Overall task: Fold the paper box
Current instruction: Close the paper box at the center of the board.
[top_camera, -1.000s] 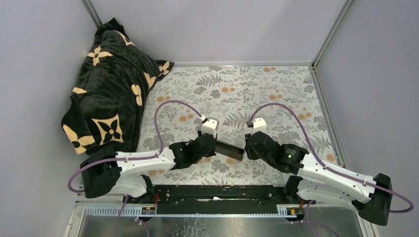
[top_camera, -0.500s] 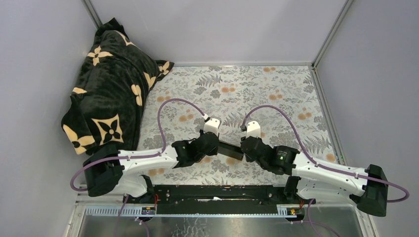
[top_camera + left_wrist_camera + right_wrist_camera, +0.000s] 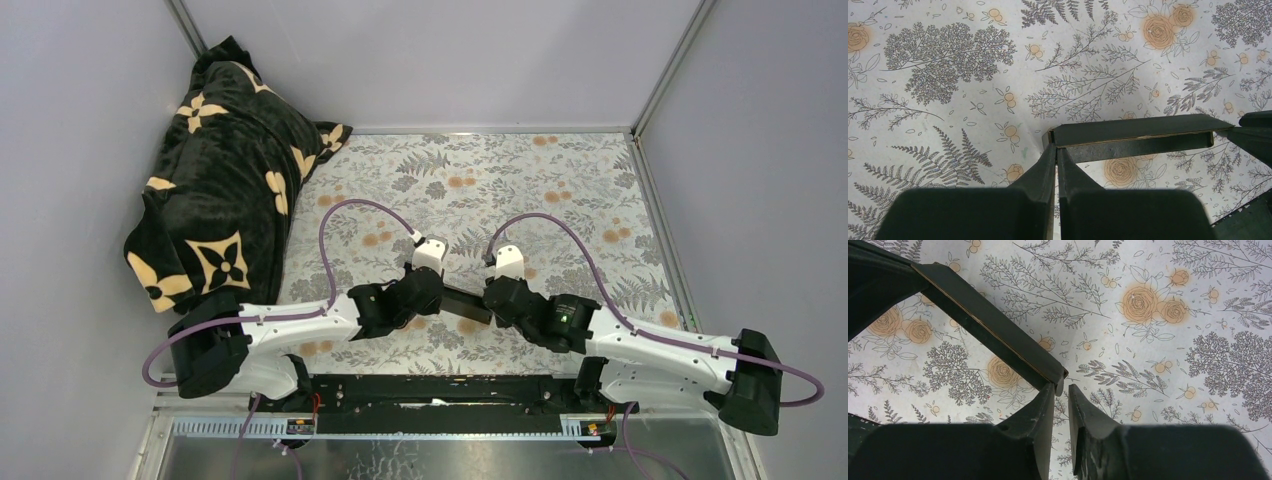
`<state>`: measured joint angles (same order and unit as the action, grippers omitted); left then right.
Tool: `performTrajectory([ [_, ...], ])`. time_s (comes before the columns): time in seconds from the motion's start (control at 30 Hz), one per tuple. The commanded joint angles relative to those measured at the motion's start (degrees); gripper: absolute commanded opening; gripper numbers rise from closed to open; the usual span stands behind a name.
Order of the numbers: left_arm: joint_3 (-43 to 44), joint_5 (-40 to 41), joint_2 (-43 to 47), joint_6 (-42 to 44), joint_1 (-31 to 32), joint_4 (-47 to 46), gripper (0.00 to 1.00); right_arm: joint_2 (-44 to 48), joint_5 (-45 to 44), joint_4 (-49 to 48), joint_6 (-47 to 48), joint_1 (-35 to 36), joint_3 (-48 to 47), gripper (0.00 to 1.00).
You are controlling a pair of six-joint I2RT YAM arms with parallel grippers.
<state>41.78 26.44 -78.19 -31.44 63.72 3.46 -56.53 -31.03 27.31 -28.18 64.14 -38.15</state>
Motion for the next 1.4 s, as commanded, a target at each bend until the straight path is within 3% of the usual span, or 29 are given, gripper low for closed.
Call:
performTrajectory([
  [0.0,0.8,0.3,-1.0,-0.3,0.4,2.6,0.06,-0.3,-1.3,-2.7,0.5,0.7,-0.2,0.24],
  [0.4,0.3,0.1,-1.0,-0.6,0.4,2.1,0.05,-1.3,-1.8,-2.1,0.1,0.9,-0.4,0.24],
  [1.37,-0.3,-0.6,-0.1,-0.8,0.5,1.6,0.05,-3.2,-3.3,-2.2,0.0,0.9,-1.7,0.11],
])
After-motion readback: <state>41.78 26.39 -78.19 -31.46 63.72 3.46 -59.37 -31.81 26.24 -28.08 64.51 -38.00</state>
